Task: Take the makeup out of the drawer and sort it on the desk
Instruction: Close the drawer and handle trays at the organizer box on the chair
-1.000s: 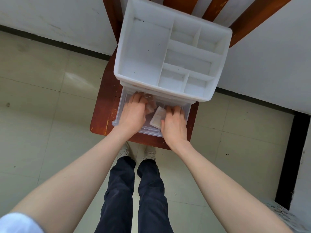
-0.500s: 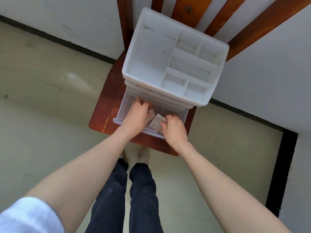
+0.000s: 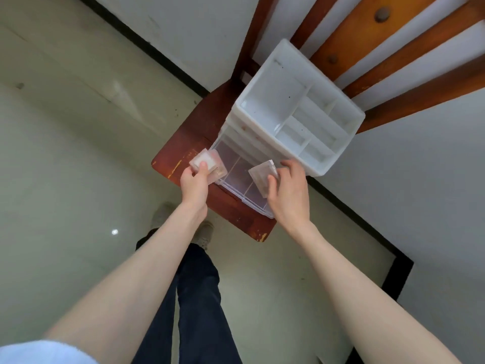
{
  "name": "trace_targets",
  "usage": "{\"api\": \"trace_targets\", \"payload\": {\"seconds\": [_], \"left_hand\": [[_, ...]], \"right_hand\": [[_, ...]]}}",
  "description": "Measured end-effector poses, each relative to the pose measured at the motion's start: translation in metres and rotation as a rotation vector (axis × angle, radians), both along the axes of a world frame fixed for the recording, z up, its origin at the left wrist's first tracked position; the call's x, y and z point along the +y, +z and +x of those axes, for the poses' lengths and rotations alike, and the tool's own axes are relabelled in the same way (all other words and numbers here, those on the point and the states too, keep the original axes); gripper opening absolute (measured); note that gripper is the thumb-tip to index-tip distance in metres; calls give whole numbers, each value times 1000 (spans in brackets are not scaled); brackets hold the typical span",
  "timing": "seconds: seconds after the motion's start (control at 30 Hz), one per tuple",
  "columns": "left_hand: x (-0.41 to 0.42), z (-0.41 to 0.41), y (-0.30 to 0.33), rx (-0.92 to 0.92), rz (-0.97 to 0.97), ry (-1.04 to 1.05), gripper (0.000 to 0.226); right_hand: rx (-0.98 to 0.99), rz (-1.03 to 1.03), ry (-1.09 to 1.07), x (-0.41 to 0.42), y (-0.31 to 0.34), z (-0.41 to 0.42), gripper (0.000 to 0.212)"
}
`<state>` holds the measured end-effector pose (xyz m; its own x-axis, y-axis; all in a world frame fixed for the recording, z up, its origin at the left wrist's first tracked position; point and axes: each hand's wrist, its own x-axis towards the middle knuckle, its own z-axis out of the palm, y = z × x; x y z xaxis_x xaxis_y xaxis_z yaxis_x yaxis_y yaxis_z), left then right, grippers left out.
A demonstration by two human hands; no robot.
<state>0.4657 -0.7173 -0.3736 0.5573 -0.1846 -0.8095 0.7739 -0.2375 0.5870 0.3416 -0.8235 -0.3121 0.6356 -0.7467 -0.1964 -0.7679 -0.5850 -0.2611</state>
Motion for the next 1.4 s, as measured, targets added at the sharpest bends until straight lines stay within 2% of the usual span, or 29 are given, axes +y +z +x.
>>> {"api": "trace_targets", "payload": {"seconds": [0.07,0.13,0.23,0.33,0.7,0.93,1.07,1.2,1.3,1.4], "left_hand": [[5,-3,2,180,-29,151,39],[5,-7,7,329,-101,270,40],[-1,-9,10,433,-205,358,43],[-7,-11,10,420,-224,356,44],[-22,-22,-3,428,-344,455,47],[-74,-17,1,478,-433,318,49],[-98,-15,-4,453,-396,318,47],[-102,-12,-13,461,-385,315,47],[-98,-9,-17,496,-432,262,47],[-90,-1,-11,470,-380,182,46]], "right_hand": [[-25,-92,76,-1,10,0,22],[-3,-93,146,-5,18,-3,22],[52,126,150,-17,26,-6,28],[105,270,123,-30,30,-13,28],[86,219,166,-42,19,-22,33],[89,258,173,-46,21,-23,33],[96,296,211,-53,23,-26,29],[100,318,225,-56,26,-25,32],[120,332,228,-58,28,-24,31],[162,390,174,-60,35,-17,32]]}}
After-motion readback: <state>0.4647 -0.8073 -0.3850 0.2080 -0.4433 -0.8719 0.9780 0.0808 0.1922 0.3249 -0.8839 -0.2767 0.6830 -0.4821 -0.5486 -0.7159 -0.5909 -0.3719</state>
